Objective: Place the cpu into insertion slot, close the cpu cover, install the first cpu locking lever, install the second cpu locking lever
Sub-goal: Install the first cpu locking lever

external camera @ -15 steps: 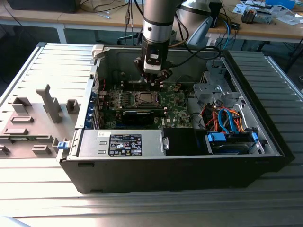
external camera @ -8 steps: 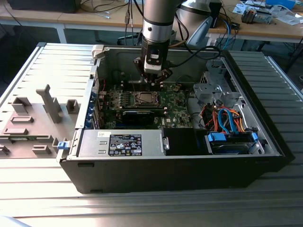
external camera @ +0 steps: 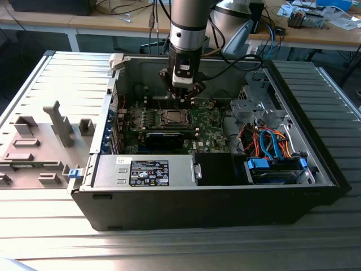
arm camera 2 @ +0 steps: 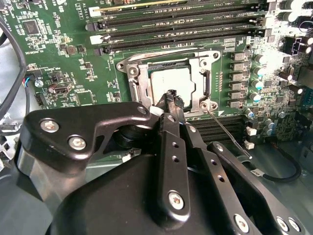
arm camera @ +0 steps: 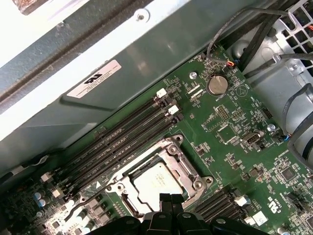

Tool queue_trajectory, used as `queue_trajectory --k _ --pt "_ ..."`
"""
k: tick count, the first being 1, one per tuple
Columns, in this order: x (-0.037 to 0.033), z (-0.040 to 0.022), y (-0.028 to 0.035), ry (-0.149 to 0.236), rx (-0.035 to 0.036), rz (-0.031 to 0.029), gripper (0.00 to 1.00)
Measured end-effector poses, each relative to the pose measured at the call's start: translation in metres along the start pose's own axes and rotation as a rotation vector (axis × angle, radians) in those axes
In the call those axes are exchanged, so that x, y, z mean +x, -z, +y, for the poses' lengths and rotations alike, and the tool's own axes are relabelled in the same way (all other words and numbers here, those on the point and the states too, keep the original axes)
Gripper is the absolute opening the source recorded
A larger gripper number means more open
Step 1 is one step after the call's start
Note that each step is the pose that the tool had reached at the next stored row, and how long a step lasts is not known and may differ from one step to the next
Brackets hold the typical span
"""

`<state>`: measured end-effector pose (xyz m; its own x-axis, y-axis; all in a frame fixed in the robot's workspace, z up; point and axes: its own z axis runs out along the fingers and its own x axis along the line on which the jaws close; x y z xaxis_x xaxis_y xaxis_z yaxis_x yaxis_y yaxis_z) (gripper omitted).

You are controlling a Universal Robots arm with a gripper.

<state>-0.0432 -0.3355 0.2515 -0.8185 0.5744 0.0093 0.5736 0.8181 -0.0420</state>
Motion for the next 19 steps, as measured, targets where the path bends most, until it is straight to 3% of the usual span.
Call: queue_trajectory --k 12,14,19 --pt "0.0000 0.0000 0.0000 0.024 0.0002 -0.0010 0.11" --pt "0.0000 0.0000 0.0000 0.050 0.0005 -0.0021 0.11" --pt "0.0000 0.0000 0.0000 0.058 0.0006 -0.0025 0.11"
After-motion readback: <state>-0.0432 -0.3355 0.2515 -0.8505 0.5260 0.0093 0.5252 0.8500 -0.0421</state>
